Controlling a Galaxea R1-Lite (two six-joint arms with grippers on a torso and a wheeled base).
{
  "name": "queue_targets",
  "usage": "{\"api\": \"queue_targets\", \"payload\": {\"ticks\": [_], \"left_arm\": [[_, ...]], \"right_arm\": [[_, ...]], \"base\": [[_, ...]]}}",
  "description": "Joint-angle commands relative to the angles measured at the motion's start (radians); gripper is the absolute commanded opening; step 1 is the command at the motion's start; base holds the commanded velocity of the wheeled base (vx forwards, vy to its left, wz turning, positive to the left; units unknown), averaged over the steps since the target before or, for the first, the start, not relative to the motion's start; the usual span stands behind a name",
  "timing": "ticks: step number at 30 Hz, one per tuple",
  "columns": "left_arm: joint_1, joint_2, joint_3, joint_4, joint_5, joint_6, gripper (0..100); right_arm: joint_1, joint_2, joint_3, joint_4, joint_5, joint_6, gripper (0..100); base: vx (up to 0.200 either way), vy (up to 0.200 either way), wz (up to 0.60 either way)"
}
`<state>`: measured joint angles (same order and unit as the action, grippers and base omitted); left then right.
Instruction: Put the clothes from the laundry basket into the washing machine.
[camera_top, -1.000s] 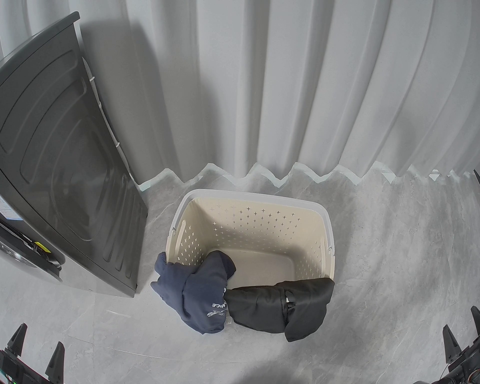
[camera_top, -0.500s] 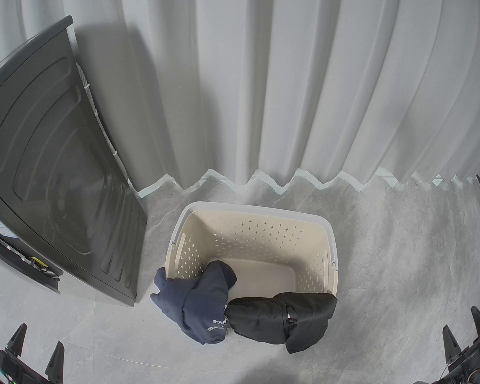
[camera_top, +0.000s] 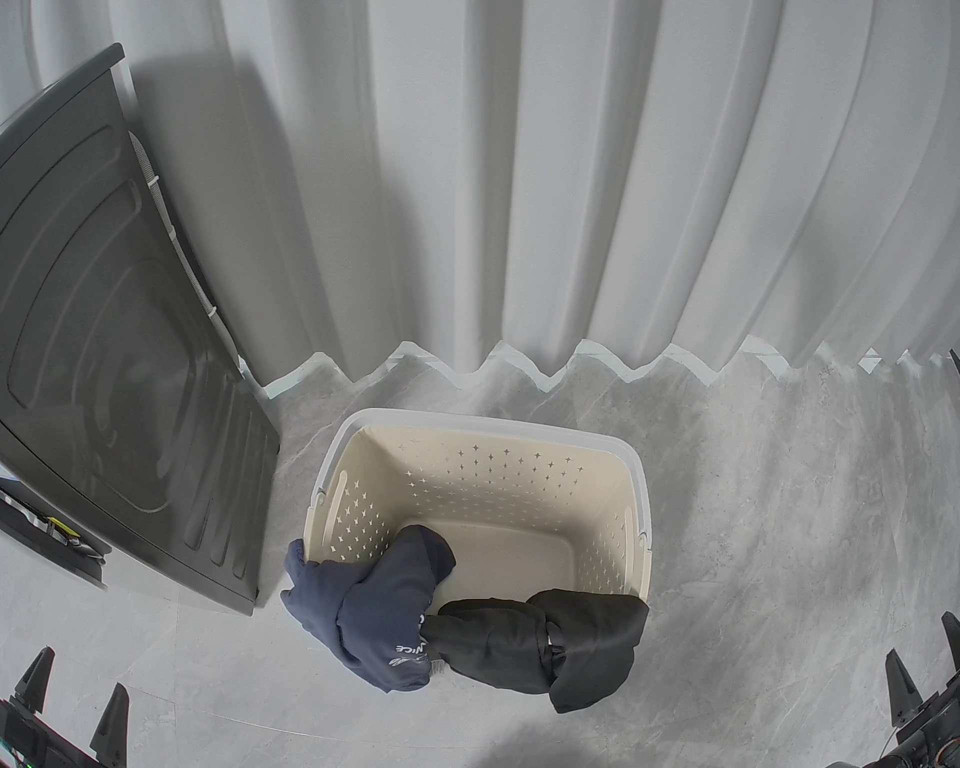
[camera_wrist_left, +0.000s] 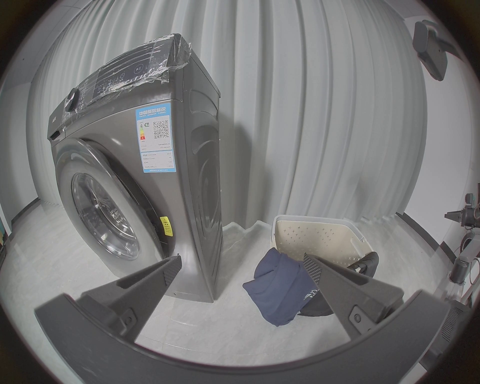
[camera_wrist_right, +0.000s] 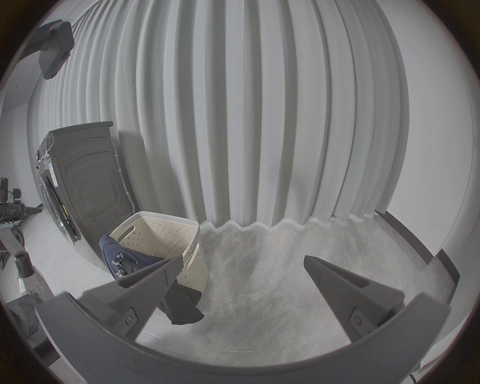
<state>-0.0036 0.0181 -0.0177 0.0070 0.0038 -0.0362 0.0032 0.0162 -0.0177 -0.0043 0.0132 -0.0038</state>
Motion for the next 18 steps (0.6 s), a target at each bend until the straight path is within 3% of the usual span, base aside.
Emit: {"api": "queue_targets", "payload": {"ticks": [1, 5, 11, 18], "left_arm": [[0.001, -0.017, 0.015, 0.001, 0.001, -0.001, 100], [0.001, -0.017, 0.015, -0.001, 0.001, 0.002, 100], [0.001, -0.017, 0.015, 0.001, 0.001, -0.001, 100], [0.001, -0.015, 0.015, -0.001, 0.001, 0.002, 100]], "right_arm": [[0.000, -0.016, 0.018, 0.000, 0.001, -0.001, 100], [0.000, -0.016, 0.018, 0.000, 0.001, -0.001, 100], [0.000, -0.016, 0.018, 0.000, 0.001, -0.001, 100], [0.000, -0.016, 0.018, 0.000, 0.001, -0.001, 100]], "base": [[0.000, 0.000, 0.00], [0.000, 0.000, 0.00], [0.200, 0.000, 0.00], [0.029, 0.000, 0.00]]}}
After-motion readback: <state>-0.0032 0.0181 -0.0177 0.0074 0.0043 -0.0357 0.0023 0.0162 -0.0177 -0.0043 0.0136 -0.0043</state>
